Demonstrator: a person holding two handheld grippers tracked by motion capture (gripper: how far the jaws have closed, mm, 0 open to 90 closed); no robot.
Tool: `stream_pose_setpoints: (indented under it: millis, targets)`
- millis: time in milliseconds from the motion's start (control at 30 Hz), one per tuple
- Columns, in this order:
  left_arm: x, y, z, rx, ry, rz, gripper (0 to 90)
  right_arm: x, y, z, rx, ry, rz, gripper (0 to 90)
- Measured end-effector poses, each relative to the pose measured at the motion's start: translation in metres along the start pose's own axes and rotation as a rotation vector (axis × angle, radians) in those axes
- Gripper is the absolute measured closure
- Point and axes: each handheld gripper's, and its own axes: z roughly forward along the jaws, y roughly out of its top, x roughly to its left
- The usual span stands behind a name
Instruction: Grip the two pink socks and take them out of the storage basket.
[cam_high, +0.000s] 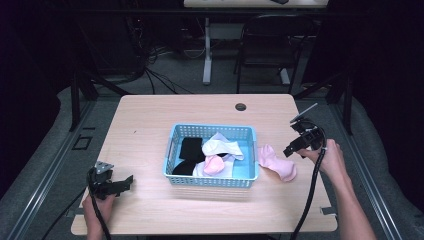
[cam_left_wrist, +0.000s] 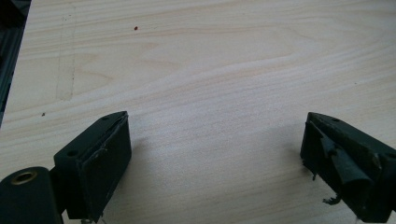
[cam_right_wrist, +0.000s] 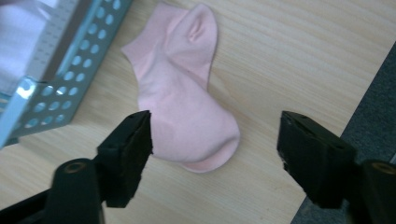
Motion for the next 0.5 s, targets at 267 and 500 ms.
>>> stream_pose_setpoints:
  millis: [267, 500]
  targets:
    - [0.000, 0.000, 0.000, 0.000, 0.000, 0.000, 8.7, 0.010, 0.001, -0.027, -0.048, 0.009, -0.034, 7.6]
    - [0.000, 0.000, 0.000, -0.001, 0.000, 0.000, 8.7, 0.024, 0.003, -0.040, -0.062, 0.012, -0.073, 2.1]
